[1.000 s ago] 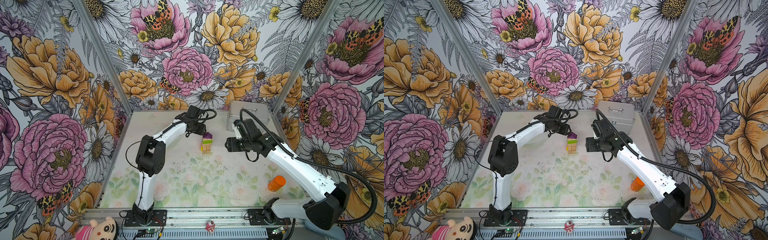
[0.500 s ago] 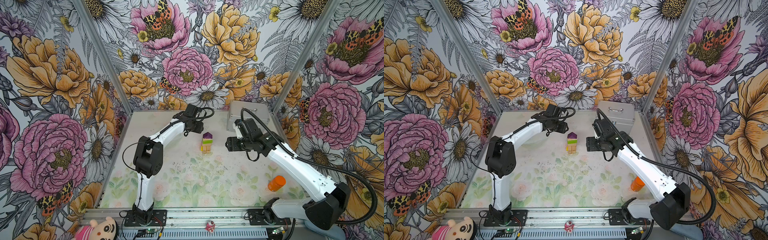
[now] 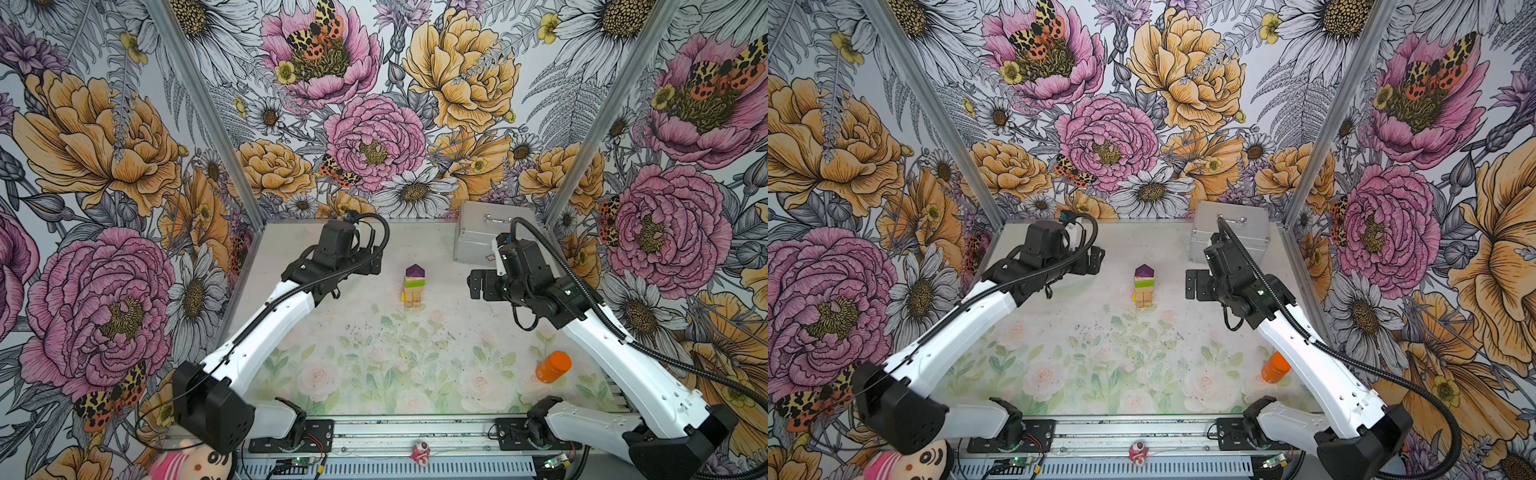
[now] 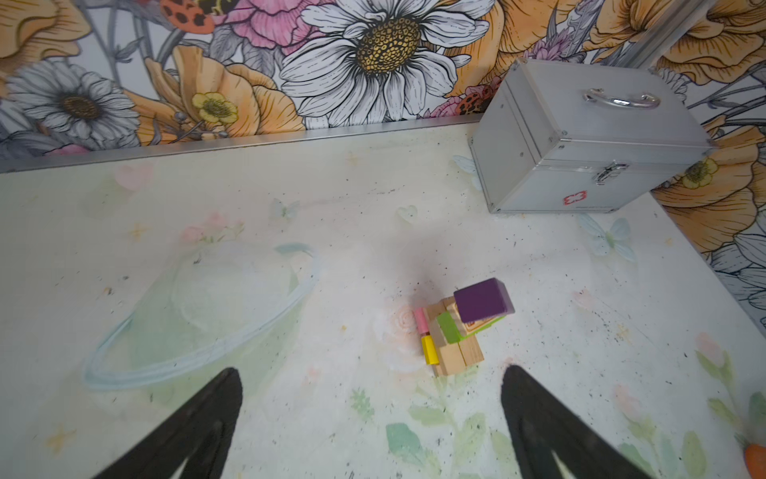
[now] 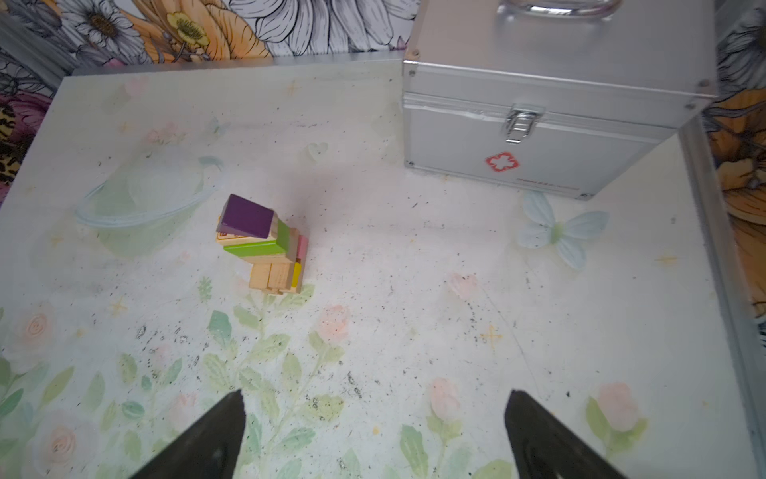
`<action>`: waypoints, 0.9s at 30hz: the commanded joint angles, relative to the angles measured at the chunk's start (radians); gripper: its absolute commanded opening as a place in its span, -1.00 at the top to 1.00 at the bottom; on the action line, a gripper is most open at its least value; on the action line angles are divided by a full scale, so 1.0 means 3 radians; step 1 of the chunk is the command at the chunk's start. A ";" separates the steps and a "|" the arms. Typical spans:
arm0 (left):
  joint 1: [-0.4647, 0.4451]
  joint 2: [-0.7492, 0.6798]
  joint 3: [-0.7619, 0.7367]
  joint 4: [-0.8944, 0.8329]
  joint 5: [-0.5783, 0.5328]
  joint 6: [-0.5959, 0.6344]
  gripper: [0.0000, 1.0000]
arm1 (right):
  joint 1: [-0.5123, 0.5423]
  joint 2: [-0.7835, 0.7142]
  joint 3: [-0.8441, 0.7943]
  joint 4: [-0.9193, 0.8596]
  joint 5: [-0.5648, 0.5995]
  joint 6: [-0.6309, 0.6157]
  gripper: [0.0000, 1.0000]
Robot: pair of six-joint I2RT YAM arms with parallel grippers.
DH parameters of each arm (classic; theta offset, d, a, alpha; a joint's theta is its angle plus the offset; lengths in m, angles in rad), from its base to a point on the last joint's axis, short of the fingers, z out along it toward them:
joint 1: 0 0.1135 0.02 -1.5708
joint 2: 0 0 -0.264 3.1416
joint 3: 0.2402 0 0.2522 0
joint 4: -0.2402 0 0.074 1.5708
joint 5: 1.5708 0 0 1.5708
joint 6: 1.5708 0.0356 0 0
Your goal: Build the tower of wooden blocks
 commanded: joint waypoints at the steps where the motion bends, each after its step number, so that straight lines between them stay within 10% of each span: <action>1: -0.0072 -0.0655 -0.0695 0.0363 -0.0615 -0.0283 -0.98 | -0.0093 -0.0141 -0.0136 -0.0058 0.0526 0.0131 -1.00; 8: -0.0190 -0.1697 -0.2005 0.0761 -0.1461 -0.0631 -0.98 | -0.0332 -0.0249 -0.0665 0.0061 0.1453 0.0401 -0.99; 16: -0.0272 -0.1698 -0.2788 0.1793 -0.2491 -0.0540 -0.97 | -0.0586 -0.0439 -0.1575 0.0993 0.1817 0.0252 -1.00; 27: 0.0455 -0.0926 -0.2681 0.2864 -0.2004 0.0285 -0.98 | -0.1047 -0.0558 -0.2583 0.2770 0.1810 -0.0302 -0.99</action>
